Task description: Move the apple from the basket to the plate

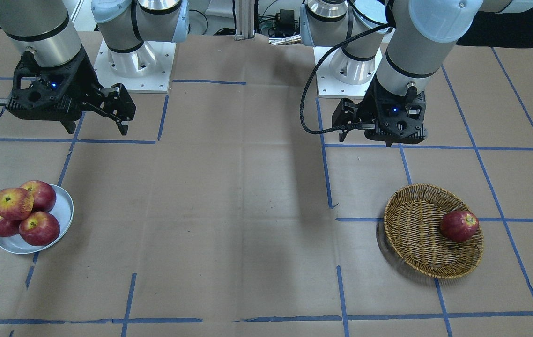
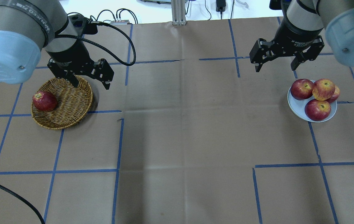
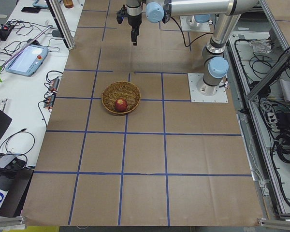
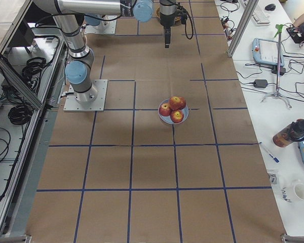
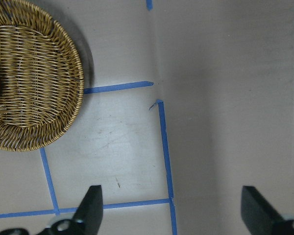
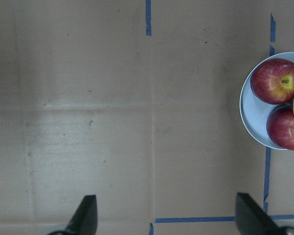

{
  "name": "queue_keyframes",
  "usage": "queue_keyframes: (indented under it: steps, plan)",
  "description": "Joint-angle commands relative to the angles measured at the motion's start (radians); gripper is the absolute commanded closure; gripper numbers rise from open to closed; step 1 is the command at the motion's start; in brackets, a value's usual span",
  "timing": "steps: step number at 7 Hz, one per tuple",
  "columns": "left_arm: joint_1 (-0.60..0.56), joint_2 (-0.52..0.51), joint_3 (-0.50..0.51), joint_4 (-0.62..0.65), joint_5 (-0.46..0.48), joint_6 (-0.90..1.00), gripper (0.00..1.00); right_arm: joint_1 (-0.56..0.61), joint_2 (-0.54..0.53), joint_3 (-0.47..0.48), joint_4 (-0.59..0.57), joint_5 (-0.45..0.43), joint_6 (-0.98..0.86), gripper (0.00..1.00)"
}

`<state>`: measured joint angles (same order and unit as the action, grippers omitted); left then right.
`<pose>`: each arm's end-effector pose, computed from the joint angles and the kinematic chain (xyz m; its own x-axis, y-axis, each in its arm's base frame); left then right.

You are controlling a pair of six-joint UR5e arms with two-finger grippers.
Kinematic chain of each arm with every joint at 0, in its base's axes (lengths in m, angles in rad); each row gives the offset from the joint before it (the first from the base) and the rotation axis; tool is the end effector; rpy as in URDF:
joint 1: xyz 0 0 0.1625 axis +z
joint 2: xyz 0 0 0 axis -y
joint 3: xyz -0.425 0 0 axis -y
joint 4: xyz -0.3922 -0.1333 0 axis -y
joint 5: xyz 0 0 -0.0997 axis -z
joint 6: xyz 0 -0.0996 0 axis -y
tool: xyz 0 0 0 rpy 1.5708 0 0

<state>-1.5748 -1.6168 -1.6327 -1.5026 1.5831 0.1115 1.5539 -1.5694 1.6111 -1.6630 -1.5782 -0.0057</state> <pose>-0.1341 -0.5046 0.4413 -0.9933 0.1156 -0.0078 0.1152 0.9925 0.0408 0.1241 -0.4992 0.4767 -0.9999 0.0116 0.0077 0.0112 0.9987 -0.0504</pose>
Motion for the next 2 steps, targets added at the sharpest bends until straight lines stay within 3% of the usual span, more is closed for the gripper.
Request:
queue_keyframes:
  steps: [1,2]
  plan:
    - [-0.001,0.000,0.001,-0.001,0.000,0.001,0.01,0.000,-0.001,0.000,0.000,0.000,0.000,0.00]
    - [-0.001,0.000,0.001,0.001,0.000,0.001,0.01,0.000,-0.003,0.000,0.000,0.000,0.000,0.00]
